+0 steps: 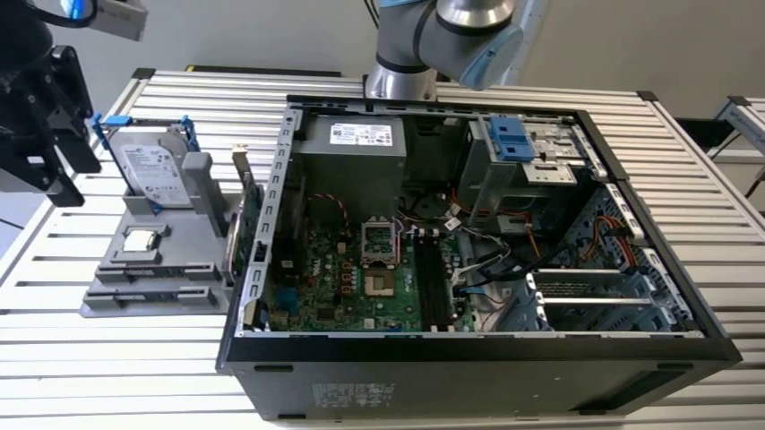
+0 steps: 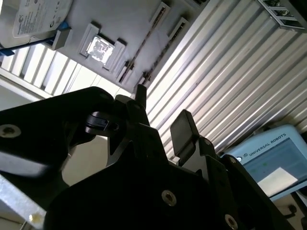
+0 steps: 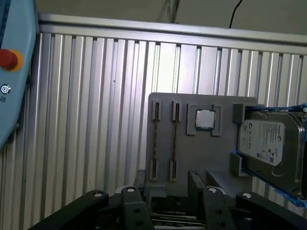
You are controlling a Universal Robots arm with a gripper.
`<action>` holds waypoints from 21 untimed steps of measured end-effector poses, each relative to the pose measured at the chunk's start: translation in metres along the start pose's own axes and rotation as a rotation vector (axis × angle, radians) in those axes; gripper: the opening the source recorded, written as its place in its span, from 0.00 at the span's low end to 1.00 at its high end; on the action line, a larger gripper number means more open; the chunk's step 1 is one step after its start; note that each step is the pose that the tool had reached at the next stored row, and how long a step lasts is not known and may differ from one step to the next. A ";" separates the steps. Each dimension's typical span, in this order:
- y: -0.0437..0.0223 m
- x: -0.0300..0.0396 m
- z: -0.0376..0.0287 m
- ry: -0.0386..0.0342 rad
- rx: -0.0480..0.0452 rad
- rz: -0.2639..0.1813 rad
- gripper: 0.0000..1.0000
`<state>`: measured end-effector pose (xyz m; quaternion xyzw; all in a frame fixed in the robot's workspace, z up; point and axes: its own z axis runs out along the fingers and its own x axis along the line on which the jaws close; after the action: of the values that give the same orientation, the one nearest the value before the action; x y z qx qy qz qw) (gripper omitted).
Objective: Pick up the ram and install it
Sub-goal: 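Pick up the ram and move it above insertion slot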
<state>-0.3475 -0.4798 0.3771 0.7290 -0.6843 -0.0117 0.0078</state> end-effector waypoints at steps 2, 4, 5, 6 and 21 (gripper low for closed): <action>-0.0001 0.0000 0.0017 -0.0001 0.0002 0.004 1.00; -0.0001 0.0000 0.0034 -0.0002 0.0005 0.008 1.00; -0.0002 0.0000 0.0042 -0.0003 0.0007 0.011 1.00; -0.0002 0.0001 0.0051 -0.0002 0.0008 0.013 1.00; -0.0005 0.0001 0.0153 0.0022 0.0029 0.021 1.00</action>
<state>-0.3475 -0.4798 0.3618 0.7217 -0.6921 -0.0098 0.0076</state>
